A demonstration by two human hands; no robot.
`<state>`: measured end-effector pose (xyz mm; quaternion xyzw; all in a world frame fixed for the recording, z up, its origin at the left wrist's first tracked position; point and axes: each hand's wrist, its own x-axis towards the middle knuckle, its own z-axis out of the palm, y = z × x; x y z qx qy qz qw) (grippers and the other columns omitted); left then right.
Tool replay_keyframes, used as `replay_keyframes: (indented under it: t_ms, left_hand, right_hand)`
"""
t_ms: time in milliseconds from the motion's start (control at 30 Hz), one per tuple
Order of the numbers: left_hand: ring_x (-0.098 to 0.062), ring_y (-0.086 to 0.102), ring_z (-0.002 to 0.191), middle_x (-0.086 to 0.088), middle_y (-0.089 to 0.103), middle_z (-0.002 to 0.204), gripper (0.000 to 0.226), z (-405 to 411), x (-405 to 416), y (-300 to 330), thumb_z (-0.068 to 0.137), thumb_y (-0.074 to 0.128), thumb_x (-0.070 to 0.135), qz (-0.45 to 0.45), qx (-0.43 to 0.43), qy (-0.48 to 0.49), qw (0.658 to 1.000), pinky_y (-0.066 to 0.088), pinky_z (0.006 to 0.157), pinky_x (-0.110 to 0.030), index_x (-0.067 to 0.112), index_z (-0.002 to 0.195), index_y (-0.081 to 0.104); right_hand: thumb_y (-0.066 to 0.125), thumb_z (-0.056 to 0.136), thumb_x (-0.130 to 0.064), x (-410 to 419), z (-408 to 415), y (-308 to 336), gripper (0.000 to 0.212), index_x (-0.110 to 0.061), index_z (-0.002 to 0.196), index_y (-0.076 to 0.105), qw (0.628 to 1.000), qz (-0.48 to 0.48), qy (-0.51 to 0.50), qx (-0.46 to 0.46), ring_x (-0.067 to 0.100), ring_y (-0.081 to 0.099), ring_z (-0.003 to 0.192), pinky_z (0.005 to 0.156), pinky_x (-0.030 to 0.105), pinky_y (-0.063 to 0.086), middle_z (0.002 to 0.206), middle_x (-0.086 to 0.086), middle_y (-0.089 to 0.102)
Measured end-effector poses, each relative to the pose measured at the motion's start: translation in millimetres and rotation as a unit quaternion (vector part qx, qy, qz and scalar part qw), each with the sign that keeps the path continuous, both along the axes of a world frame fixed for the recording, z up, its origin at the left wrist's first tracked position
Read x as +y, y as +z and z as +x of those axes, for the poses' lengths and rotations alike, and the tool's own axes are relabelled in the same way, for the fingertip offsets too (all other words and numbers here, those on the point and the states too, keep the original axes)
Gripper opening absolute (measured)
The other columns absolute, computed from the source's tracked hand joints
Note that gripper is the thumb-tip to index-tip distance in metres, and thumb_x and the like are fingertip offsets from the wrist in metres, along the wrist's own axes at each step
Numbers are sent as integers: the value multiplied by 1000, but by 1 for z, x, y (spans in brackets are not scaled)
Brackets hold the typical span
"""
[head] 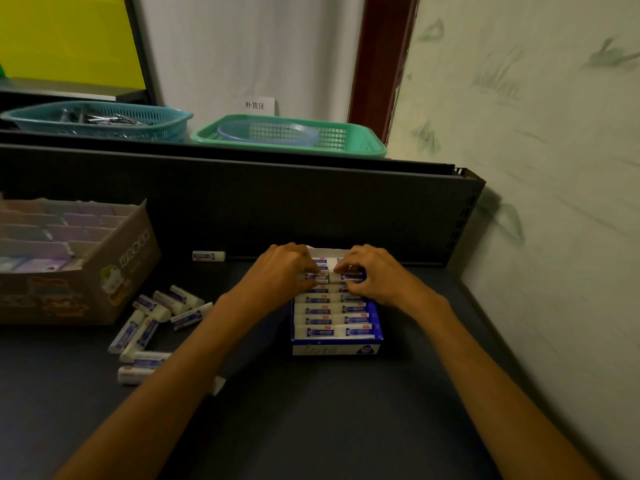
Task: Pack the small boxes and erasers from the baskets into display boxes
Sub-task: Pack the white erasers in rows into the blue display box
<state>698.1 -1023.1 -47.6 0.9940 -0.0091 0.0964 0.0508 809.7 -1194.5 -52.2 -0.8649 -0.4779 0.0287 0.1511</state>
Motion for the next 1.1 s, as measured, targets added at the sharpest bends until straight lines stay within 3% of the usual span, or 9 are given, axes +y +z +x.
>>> replay_keyframes:
  t_ms: [233,500,800,1100]
  left_hand:
    - [-14,42,120,1,45,132,34,1,1,-2,93,53,32,28,5,-14,1000,36,101,-32,24,125,56]
    - [-14,41,120,1,46,130,33,2,1,-1,94,50,33,43,12,-16,999,33,101,-34,26,126,56]
    - [-12,44,115,3,48,128,35,-3,2,1,89,59,35,-44,13,12,999,40,93,-27,24,122,58]
    - [-18,43,122,-1,43,135,52,-40,20,10,87,59,40,-18,13,84,996,39,98,-34,26,134,43]
  right_hand:
    - [62,88,-25,-1,-3,0,34,-26,122,58,1000,-5,-13,-18,7,38,113,93,24,30,126,-6,48]
    - [63,88,-26,-1,-3,-2,34,-29,121,58,1000,-5,-22,5,10,40,117,99,29,35,125,-6,48]
    - [62,88,-32,-5,-9,5,36,-32,123,55,999,-9,-34,-5,10,37,117,94,28,33,126,-8,46]
    - [60,90,-35,10,-50,22,47,-33,134,45,998,-6,-65,-20,18,32,131,105,35,30,139,-4,42]
